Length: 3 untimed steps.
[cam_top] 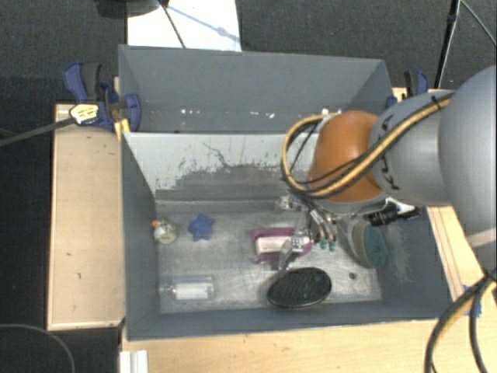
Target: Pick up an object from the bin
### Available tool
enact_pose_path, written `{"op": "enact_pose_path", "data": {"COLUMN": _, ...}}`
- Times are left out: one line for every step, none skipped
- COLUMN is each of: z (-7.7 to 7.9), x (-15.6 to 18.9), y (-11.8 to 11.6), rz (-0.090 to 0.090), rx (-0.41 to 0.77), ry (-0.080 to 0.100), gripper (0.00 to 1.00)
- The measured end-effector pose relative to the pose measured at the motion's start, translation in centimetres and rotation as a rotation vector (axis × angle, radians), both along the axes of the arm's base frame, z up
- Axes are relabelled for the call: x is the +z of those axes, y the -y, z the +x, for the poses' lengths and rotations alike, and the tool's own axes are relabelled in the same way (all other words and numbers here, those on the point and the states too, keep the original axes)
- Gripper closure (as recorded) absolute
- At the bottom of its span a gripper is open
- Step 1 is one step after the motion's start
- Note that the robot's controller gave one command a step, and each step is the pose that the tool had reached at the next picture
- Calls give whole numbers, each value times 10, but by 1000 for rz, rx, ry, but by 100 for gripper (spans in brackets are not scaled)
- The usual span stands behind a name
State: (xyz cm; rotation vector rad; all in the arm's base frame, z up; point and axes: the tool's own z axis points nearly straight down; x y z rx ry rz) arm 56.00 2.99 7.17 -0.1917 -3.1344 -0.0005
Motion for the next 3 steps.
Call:
{"op": "enact_pose_path", "data": {"z": -11, "x": 0, "y": -15, "rz": 0, "rx": -119, "ry": 3, "gripper": 0}}
{"op": "enact_pose_path", "data": {"z": -11, "x": 1, "y": -16, "rz": 2, "rx": -119, "ry": 1, "gripper": 100}}
{"op": "enact_pose_path", "data": {"z": -10, "x": 48, "y": -16, "rz": 1, "rx": -115, "ry": 7, "gripper": 100}}
